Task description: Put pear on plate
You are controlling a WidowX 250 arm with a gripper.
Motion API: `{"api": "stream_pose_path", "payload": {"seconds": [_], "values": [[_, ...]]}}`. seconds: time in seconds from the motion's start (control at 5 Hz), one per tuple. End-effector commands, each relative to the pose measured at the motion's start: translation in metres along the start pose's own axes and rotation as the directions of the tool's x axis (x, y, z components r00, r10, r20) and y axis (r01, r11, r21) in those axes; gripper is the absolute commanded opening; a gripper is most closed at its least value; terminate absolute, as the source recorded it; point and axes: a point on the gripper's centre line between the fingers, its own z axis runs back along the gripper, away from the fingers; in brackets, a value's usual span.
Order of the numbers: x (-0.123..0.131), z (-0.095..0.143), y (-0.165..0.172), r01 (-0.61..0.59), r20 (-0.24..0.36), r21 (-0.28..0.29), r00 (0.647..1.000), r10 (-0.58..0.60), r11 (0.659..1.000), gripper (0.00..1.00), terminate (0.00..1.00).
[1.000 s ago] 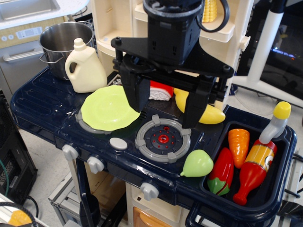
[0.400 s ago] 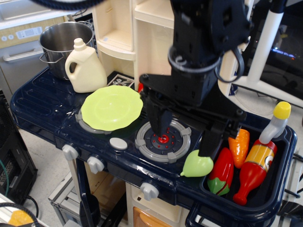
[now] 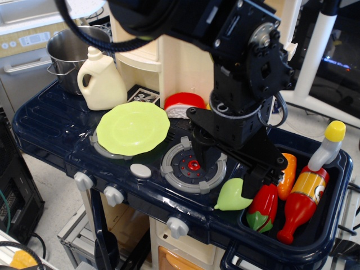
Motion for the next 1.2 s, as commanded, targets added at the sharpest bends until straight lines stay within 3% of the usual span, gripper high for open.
{"api": "stream_pose_path", "payload": {"seconds": [0.0,0.8,1.0], "values": [[0.015,-0.02,0.002,0.018,0.035,-0.038,0.999,-0.017,0.999,1.0,0.0],[0.006,-0.056,-0.001,-0.011,0.077,-0.12,0.997,0.02,0.993,1.0,0.0],[0.002,-0.052,0.0,-0.034,0.058,-0.117,0.997,0.041,0.993,0.0,0.0]]}}
